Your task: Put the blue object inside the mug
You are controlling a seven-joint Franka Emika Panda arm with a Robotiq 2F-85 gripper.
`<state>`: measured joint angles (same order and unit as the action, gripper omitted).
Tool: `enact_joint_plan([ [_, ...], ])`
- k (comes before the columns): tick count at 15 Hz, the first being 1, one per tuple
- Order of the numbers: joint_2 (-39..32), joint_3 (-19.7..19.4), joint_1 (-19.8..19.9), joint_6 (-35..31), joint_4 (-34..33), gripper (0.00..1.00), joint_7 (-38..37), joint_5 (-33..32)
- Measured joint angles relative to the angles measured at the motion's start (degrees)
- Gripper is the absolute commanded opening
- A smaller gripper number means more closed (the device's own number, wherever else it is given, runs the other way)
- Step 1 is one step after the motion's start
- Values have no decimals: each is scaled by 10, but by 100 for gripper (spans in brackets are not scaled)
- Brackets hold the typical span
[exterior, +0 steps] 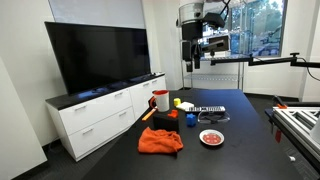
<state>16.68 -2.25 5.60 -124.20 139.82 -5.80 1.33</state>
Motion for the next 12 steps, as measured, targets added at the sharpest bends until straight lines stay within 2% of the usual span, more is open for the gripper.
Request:
enact_joint_plan([
  [6, -23, 0, 5, -4, -9, 100, -27, 0],
  [12, -66, -10, 17, -68, 12, 100, -39, -8],
])
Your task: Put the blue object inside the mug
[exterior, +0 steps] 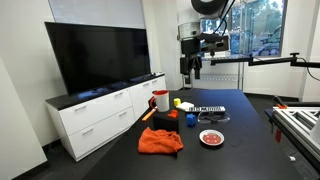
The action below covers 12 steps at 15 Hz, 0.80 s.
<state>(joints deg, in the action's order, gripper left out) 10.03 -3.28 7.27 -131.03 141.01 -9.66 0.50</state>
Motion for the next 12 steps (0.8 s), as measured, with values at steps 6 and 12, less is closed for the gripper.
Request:
enact_joint_plan([
  [6, -20, -11, 10, -25, 5, 100, -7, -10],
  [12, -22, -13, 11, -27, 9, 100, -13, -10],
])
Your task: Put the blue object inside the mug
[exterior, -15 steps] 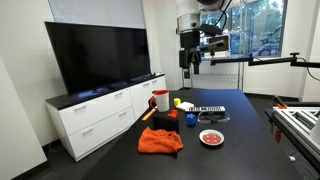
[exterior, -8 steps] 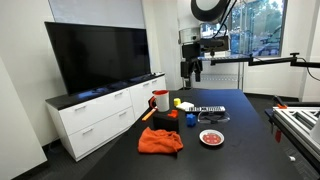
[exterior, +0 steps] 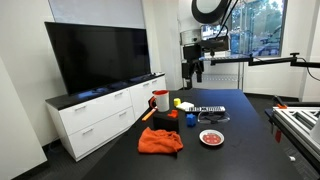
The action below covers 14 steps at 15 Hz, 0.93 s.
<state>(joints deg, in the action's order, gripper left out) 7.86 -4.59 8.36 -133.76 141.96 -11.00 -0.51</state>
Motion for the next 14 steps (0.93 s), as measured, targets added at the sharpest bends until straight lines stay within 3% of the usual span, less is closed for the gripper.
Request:
enact_joint_plan([
  [14, -114, -5, -1, -151, 30, 100, -1, 0],
])
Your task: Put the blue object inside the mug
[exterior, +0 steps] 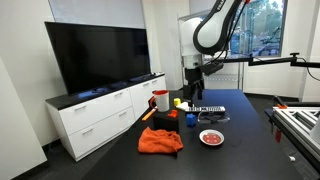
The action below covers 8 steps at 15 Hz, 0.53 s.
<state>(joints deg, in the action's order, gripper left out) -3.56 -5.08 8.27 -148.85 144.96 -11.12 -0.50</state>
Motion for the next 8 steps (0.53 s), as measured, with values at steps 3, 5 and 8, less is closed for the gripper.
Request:
enact_joint_plan([
  [3, -20, 0, -1, -24, -2, 100, 0, 1],
  [5, -31, 0, -5, -36, -5, 100, 0, 4],
  [8, -43, -1, -13, -43, -13, 100, -5, 0],
])
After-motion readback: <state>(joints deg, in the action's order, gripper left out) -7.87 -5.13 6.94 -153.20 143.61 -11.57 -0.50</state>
